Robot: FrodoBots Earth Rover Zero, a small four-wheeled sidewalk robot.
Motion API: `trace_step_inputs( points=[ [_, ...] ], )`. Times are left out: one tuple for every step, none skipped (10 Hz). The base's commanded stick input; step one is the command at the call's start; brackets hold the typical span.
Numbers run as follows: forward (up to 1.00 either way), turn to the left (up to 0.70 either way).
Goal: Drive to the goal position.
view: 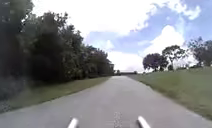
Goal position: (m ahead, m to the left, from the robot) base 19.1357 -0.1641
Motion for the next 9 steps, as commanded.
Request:
trace_step_inputs(
  points=[
    [0.7,0.0],
    [0.7,0.0],
    [0.7,0.0],
    [0.7,0.0],
    [0.7,0.0],
    [0.7,0.0],
    [0.7,0.0],
    [0.7,0.0],
    [0.7,0.0]
  ],
)
